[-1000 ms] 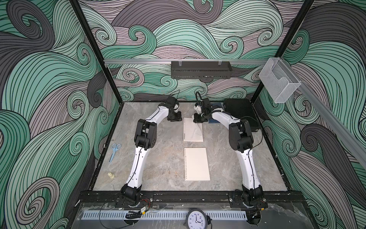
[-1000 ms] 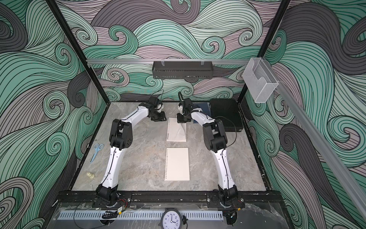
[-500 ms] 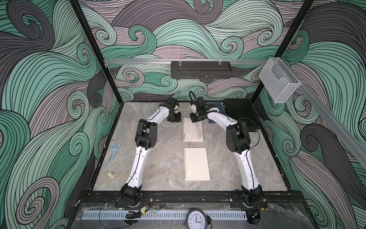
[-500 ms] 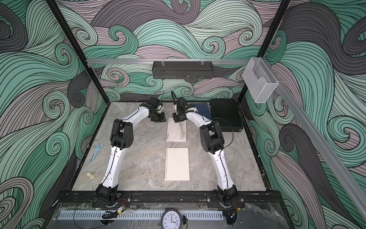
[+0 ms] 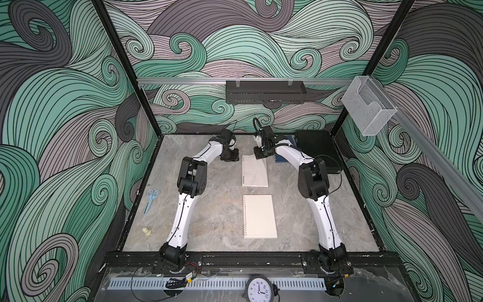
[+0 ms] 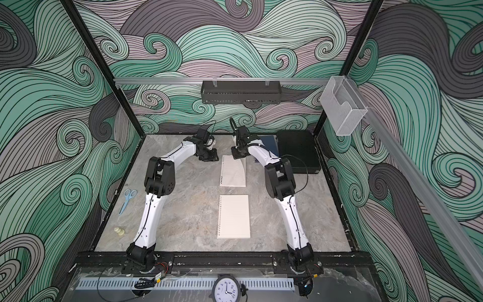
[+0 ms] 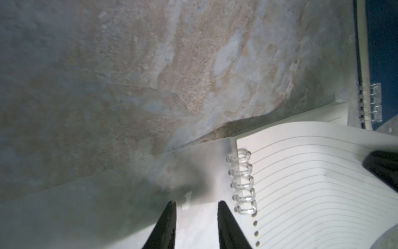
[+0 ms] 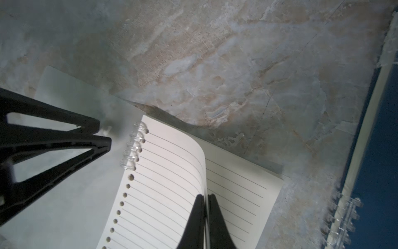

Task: Tear off pages from different notebooks
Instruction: Tear off the paper from the notebook.

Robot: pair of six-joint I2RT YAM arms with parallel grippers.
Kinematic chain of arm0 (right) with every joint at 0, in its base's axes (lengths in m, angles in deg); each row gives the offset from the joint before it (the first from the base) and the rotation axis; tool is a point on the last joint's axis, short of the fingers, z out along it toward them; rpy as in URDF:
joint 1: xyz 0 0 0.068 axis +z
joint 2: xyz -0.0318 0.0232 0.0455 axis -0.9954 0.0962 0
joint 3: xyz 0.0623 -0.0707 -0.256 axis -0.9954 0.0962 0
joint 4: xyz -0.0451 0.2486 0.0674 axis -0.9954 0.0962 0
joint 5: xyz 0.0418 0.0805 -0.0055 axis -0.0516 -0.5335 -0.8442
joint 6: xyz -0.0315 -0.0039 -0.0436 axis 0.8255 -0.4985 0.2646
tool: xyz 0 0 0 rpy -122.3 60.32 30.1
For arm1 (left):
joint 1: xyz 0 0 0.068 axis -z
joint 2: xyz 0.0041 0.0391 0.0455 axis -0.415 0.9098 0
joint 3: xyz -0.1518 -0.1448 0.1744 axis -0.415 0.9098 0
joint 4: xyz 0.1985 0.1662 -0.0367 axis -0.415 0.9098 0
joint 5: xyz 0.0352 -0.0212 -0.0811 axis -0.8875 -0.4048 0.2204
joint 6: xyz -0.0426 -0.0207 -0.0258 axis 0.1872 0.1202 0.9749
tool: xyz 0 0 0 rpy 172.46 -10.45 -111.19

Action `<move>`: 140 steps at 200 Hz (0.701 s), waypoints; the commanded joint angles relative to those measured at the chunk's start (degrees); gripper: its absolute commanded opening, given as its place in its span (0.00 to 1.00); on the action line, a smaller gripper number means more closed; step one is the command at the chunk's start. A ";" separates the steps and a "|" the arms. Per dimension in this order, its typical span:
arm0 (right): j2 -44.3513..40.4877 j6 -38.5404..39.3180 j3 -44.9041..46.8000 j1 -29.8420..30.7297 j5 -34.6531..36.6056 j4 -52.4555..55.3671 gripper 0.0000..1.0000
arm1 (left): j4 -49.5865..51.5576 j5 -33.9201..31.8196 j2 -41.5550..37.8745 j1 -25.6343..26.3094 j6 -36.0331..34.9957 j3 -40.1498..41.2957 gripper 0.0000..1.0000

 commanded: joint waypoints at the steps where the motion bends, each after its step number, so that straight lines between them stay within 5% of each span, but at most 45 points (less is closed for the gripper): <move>1: 0.45 1.25 -0.37 -0.17 0.28 1.64 0.00 | 2.29 0.24 -0.12 -0.15 0.16 2.93 0.32; 140: -0.55 1.35 -1.32 1.56 -3.11 -1.91 0.00 | -0.51 -0.30 -7.22 0.67 3.49 15.00 0.30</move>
